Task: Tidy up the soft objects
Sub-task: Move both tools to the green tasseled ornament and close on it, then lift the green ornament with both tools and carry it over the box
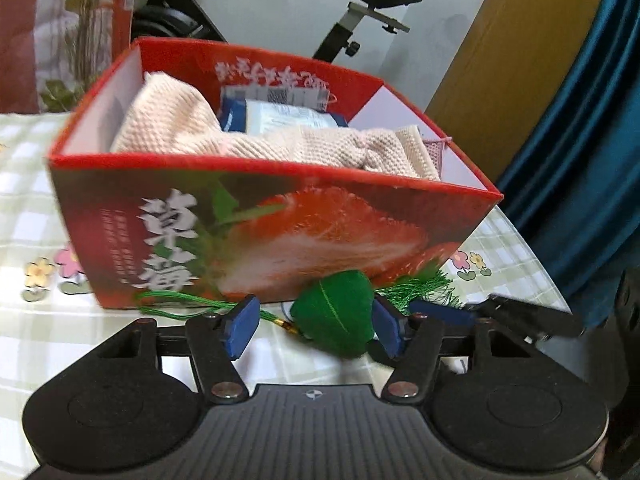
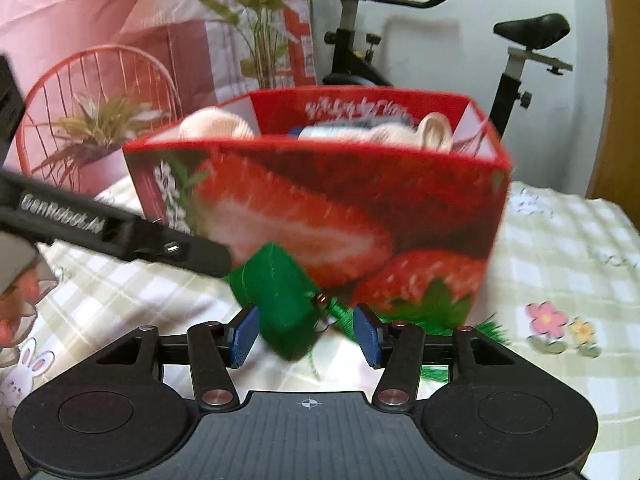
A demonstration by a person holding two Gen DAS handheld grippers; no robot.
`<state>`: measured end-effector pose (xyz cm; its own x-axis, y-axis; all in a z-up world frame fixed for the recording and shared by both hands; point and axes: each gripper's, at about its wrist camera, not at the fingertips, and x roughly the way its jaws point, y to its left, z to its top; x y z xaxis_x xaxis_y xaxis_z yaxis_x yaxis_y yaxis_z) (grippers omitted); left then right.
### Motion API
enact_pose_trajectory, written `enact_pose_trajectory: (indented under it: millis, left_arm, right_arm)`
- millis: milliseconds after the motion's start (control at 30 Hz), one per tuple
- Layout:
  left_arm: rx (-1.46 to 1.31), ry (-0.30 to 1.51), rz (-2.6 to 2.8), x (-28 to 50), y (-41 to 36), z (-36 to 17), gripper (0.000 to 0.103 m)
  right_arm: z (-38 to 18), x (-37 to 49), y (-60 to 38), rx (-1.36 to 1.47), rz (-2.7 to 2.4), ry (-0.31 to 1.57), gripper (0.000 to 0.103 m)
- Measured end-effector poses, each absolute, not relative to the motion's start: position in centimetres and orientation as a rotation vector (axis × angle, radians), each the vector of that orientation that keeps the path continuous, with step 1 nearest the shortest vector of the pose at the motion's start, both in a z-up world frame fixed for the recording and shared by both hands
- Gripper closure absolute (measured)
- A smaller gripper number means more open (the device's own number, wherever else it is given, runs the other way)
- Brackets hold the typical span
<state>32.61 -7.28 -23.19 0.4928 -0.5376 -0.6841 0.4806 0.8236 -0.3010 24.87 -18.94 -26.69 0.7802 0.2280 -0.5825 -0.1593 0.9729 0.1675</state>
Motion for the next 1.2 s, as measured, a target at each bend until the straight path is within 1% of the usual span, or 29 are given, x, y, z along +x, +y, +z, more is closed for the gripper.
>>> enact_pose_trajectory:
  millis: [267,333,367,467,533,733,1000,1200]
  left_arm:
    - [-0.130,0.900,-0.650,34.5,-8.4,-25.0,0.040]
    - [-0.146,0.908,-0.676,34.6,-8.7,-25.1,0.054]
    - [-0.145,0.912,-0.688,34.7,-8.9,-25.0,0.054]
    - [-0.110,0.897,-0.687,34.2,-9.3,-24.2,0.056]
    - [-0.123,0.885,-0.693,33.9,-9.2,-23.4,0.056]
    - [-0.166,0.799,-0.721,32.0,-8.0,-19.4,0.057]
    - [-0.222,0.587,-0.744,30.2,-6.9,-11.7,0.057]
    - [-0.256,0.447,-0.735,30.8,-5.4,-6.5,0.057]
  right_arm:
    - [-27.6,26.7,-18.0,0.085,0.260,0.651,0.053]
    - [-27.8,27.0,-17.8,0.085,0.271,0.653,0.053]
    - [-27.8,27.1,-17.7,0.084,0.271,0.654,0.054]
    - [-27.5,27.0,-17.7,0.095,0.253,0.656,0.064]
    - [-26.8,26.5,-17.9,0.112,0.258,0.642,0.064]
    - [-23.1,24.9,-18.6,0.105,0.281,0.574,0.065]
    - [-15.3,24.7,-19.3,0.083,0.288,0.439,0.065]
    - [-9.3,26.4,-18.9,0.059,0.300,0.312,0.065]
